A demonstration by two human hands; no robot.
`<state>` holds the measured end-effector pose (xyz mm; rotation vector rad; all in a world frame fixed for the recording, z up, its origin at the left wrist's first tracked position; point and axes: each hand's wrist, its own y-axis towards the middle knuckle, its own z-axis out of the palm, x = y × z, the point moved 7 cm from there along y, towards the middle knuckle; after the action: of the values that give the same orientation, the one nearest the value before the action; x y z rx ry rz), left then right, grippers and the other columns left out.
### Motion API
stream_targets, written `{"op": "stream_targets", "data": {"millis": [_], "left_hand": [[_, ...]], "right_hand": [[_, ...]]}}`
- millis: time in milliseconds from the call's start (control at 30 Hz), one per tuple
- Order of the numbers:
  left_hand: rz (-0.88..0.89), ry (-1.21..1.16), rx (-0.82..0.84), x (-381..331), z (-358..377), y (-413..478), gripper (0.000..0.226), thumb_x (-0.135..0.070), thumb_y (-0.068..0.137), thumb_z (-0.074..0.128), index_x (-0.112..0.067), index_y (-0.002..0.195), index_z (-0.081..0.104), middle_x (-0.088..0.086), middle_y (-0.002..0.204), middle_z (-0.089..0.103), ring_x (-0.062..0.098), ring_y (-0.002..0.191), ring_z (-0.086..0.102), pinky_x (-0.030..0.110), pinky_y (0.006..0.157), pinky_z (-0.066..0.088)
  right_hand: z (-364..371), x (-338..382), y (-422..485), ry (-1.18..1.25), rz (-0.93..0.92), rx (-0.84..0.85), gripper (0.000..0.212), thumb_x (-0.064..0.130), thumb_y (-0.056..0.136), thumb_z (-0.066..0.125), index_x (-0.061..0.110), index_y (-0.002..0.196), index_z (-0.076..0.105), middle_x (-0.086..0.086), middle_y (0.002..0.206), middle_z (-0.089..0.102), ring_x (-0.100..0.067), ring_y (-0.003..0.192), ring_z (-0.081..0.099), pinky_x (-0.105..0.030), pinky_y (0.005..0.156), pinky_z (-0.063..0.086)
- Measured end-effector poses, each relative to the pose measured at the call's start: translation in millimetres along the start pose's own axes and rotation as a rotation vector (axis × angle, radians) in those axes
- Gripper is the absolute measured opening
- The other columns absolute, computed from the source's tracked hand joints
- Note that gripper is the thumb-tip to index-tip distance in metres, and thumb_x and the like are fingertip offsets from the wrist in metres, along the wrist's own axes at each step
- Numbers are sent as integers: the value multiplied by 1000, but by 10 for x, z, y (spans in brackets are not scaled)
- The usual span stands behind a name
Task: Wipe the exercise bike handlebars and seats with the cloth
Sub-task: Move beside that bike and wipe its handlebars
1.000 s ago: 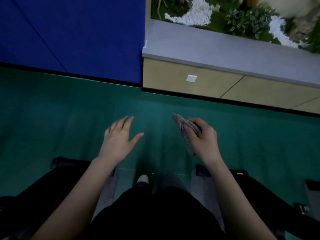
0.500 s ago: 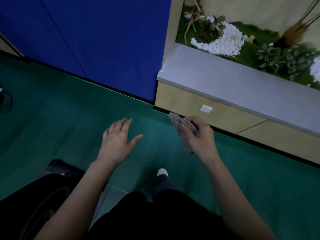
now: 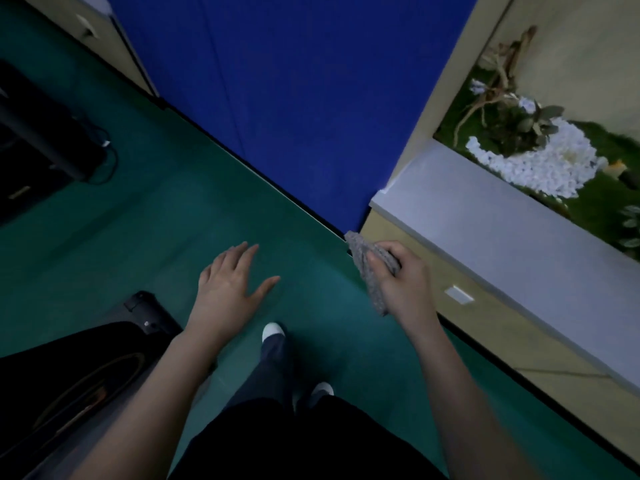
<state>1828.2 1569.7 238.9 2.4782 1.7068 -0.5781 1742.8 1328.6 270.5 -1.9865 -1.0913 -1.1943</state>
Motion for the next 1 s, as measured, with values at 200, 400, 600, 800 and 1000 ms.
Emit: {"op": "stream_targets", "data": {"millis": [200,400,600,800,1000], "left_hand": [[-100,-31,-68,460,-253,581,67,-52,89,51,-16,144,36,3,150,34,22,138,28,41,110,22],[-176,-49,-114,983,-564,1195,68,-52,89,51,-16,145,36,3,150,35,22,137,29,40,109,24],[-268,-67,-154,1456,-835,1506,69,-53,90,49,-16,146,34,3,150,35,22,138,29,41,109,24],[-451,-105,-188,1932,-1003,1648,68,-52,90,48,-17,146,33,3,151,33,22,139,28,40,110,23],[-659,-122,-284,2349,-1220,1862,65,-49,89,54,-16,143,39,5,149,37,24,137,31,42,109,25]], "right_hand": [[614,430,719,-36,-124,96,4,18,91,62,16,93,65,18,79,62,15,70,56,0,56,38],[1280,821,1457,-49,-163,177,4,21,92,62,22,95,63,17,82,63,11,73,58,-2,58,41],[1886,1109,1957,-51,-160,268,3,23,92,61,23,94,63,12,84,65,2,73,59,-8,55,44],[2520,1495,2466,-98,-250,419,12,19,92,62,12,100,66,1,83,67,-14,68,61,-27,60,51],[3283,1842,2976,-106,-336,621,5,21,90,63,23,94,62,18,84,62,12,78,57,-4,60,43]]}}
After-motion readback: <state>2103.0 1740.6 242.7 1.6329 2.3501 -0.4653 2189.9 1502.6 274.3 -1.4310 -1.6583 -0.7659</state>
